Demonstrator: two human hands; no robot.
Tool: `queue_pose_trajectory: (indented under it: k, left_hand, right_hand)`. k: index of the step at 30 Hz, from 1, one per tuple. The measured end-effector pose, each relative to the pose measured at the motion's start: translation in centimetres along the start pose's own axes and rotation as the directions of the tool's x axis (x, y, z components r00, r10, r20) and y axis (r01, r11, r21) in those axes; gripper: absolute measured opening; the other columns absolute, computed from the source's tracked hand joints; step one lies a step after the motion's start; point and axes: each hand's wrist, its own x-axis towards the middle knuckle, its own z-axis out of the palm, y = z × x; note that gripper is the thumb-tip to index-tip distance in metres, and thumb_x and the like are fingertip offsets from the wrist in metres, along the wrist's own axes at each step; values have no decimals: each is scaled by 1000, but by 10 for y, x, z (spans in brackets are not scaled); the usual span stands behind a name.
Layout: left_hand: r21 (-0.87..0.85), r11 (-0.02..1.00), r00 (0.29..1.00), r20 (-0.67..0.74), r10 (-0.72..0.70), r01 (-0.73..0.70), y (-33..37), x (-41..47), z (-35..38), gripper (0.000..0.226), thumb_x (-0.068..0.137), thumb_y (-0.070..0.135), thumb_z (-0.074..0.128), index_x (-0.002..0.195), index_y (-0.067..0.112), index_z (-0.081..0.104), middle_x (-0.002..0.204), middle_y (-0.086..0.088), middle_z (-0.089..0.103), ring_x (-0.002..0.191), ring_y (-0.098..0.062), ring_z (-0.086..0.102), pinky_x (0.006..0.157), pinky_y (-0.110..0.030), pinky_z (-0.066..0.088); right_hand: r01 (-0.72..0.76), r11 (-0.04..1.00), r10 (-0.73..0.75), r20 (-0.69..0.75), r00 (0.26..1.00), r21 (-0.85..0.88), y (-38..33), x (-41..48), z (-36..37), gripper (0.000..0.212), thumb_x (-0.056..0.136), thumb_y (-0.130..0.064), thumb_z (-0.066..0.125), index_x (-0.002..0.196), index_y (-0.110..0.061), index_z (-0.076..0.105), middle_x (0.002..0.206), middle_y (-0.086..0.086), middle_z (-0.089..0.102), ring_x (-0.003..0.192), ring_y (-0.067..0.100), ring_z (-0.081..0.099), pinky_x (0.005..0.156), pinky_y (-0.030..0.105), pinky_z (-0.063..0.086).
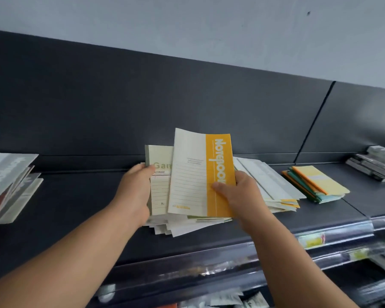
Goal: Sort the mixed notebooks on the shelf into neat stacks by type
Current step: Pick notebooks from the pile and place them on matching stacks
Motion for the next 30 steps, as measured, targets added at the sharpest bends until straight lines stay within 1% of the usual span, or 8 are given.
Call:
queue_pose_trajectory:
  k: [5,10,16,20,23,26,28,30]
  left_hand:
    - [8,1000,1000,-1,29,-29,-6,0,56,18,100,23,49,93,17,65,93,-5,71,86,-25,66,67,-39,55]
    - [-26,999,996,-86,32,-34,-24,6,124,21,100,24,49,84,20,62,89,-3,70,86,-26,66,73,-44,55]
    - [-15,997,984,-162,67,-70,-40,6,193,19,98,24,50,84,20,61,89,-4,69,82,-25,65,72,-42,55]
    - [62,998,988,-156,12,-2,-54,1,227,18,98,19,49,86,16,62,92,-9,68,81,-27,64,71,-42,54]
    - [106,994,990,-139,-8,22,-62,1,251,16,97,13,47,97,9,62,99,-12,69,88,-30,64,77,-45,54]
    - [148,988,994,-111,-23,40,-75,3,273,18,97,10,48,92,12,65,98,-11,71,92,-30,66,76,-44,55]
    - [159,986,997,-71,-31,42,-83,4,289,19,97,9,48,92,15,65,97,-9,71,92,-28,66,71,-38,53]
    - [180,983,999,-32,-20,25,-90,4,305,19,98,9,49,92,17,65,98,-7,71,92,-26,66,70,-36,52]
  right_hand:
    - [-22,1000,24,-108,994,15,18,39,-76,33,88,-23,72,115,-23,52,105,-4,63,92,18,63,74,35,52]
    - [-79,997,80,-43,996,26,50,102,-142,38,88,-16,71,123,-15,56,106,0,68,83,14,65,56,25,48]
    - [-8,789,31,27,999,-614,89,143,-165,60,83,-38,74,132,-15,47,122,4,61,109,25,59,83,33,48]
    - [110,673,-30,121,992,-732,102,150,-175,58,84,-51,66,131,-19,51,131,4,53,121,27,50,95,38,46]
    - [184,848,-135,133,982,-497,96,151,-191,29,97,-39,53,118,-20,61,121,1,61,110,24,57,90,36,47]
    - [-102,984,56,293,954,145,86,145,-211,20,102,-34,44,96,-24,61,104,3,71,92,21,69,85,38,57]
    - [-173,954,48,444,895,246,93,143,-220,18,101,-29,48,108,-23,64,106,1,73,95,21,71,85,39,59]
    - [-91,979,14,387,922,180,107,148,-229,25,96,-19,56,120,-23,62,108,-1,73,97,20,71,88,44,58]
